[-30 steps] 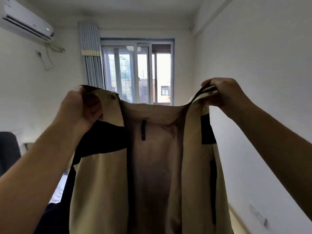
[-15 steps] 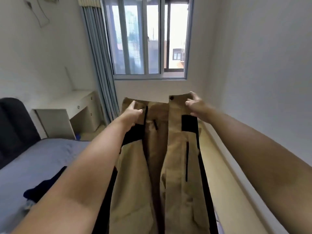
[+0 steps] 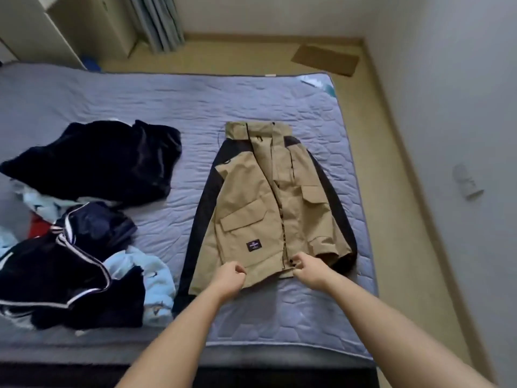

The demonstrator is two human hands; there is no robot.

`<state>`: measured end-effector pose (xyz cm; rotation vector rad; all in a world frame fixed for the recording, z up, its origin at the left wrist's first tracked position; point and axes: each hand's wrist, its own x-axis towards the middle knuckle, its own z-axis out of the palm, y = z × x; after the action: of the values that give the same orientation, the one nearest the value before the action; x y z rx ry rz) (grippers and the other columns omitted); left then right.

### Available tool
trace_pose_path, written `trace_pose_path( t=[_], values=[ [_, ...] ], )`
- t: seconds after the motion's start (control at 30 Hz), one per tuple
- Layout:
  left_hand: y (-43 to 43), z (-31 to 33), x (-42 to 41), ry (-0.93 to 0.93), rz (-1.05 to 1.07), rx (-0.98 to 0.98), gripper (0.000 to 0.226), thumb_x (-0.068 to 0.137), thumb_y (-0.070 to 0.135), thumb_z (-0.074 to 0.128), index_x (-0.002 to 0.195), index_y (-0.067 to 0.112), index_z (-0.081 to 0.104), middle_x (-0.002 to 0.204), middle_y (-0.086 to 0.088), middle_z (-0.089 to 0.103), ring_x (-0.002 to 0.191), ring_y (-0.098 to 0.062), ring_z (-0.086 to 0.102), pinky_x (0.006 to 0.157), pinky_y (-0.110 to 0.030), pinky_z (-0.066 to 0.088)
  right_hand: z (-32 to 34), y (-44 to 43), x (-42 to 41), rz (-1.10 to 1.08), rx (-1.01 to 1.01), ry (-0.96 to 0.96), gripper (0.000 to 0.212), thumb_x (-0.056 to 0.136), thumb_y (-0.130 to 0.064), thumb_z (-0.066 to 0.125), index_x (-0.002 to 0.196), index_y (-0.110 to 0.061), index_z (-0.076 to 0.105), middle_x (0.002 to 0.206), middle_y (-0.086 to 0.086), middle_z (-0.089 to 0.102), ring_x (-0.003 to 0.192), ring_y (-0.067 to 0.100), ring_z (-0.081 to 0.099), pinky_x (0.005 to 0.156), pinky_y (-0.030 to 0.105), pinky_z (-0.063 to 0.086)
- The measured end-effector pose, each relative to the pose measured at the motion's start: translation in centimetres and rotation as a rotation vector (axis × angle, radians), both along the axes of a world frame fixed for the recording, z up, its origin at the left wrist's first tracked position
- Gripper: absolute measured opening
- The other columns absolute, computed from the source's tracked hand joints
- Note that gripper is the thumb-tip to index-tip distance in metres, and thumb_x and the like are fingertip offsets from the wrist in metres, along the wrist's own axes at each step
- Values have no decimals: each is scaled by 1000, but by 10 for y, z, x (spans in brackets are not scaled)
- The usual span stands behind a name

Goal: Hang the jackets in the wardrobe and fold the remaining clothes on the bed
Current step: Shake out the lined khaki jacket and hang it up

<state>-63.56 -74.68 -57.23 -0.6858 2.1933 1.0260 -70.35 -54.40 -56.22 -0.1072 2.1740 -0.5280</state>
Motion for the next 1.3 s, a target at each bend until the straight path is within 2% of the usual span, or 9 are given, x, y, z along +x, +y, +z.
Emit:
trace_pose_path(
  t=[0.23, 0.4, 0.53, 0.63, 0.7, 0.77, 0.97, 1.17, 1.3],
  values=[
    [35, -189, 61, -260, 73, -8, 19, 90, 21, 51, 104, 13, 59, 112, -7, 65, 105, -22, 59, 79, -26, 46, -191, 39, 48, -148, 97, -143, 44, 92, -17, 46, 136, -12, 41, 130, 11, 54, 113, 24, 53, 89, 24, 40],
    [48, -269, 51, -234, 679, 257, 60, 89, 24, 63, 137, 7, 31, 115, -12, 52, 81, -27, 62, 55, -30, 48, -271, 66, 28, -561, 84, 3, 51, 89, -16, 58, 135, -6, 39, 116, 14, 59, 107, 29, 55, 82, 27, 38],
    [62, -296, 16, -62, 1031, 477, 7, 94, 13, 56, 99, 9, 56, 107, -12, 63, 65, -18, 65, 46, -23, 52, -311, 71, -6, -1159, -223, 16, 50, 88, -14, 62, 133, -3, 42, 104, 16, 59, 92, 25, 58, 72, 33, 48],
    [65, -310, -11, -27, 1130, 546, 20, 100, 8, 39, 87, 13, 53, 88, -6, 61, 46, -9, 63, 42, -18, 49, -325, 71, -27, -1444, -430, -19, 26, 90, -14, 62, 113, -12, 50, 91, 7, 63, 74, 17, 64, 54, 28, 54],
    [61, -317, -23, -18, 1141, 499, 30, 99, 3, 25, 82, 10, 48, 78, -6, 57, 36, -8, 59, 38, -17, 46, -327, 71, -34, -1417, -411, 17, 7, 91, -14, 60, 92, -13, 53, 79, 3, 62, 62, 14, 64, 43, 21, 52],
    [56, -318, -18, -25, 1075, 400, 32, 97, -1, 23, 77, 9, 47, 73, -6, 56, 31, -6, 55, 35, -15, 42, -329, 73, -30, -1357, -323, 38, 14, 92, -14, 59, 79, -15, 52, 73, 3, 60, 57, 14, 62, 39, 19, 49],
    [45, -310, 73, -92, 944, 230, 19, 99, 8, 35, 93, 5, 52, 78, -11, 64, 34, -4, 56, 31, -12, 38, -314, 71, 52, -1393, -184, -183, 21, 96, -8, 52, 78, -17, 44, 72, 10, 56, 30, 11, 56, 29, 19, 42],
    [32, -281, 160, -243, 986, 118, 21, 99, 24, 47, 83, 11, 55, 80, -8, 64, 54, -13, 64, 35, -17, 44, -292, 64, 162, -1532, -146, -366, 24, 92, -19, 62, 110, -14, 47, 89, 15, 61, 42, 15, 60, 32, 22, 46],
    [40, -270, 172, -418, 912, 142, 35, 100, 30, 39, 77, 10, 54, 68, -7, 64, 44, -14, 59, 35, -15, 38, -275, 61, 190, -1379, 0, -573, 24, 99, -18, 48, 114, -1, 55, 74, 8, 62, 56, 16, 56, 36, 19, 45]
  ],
)
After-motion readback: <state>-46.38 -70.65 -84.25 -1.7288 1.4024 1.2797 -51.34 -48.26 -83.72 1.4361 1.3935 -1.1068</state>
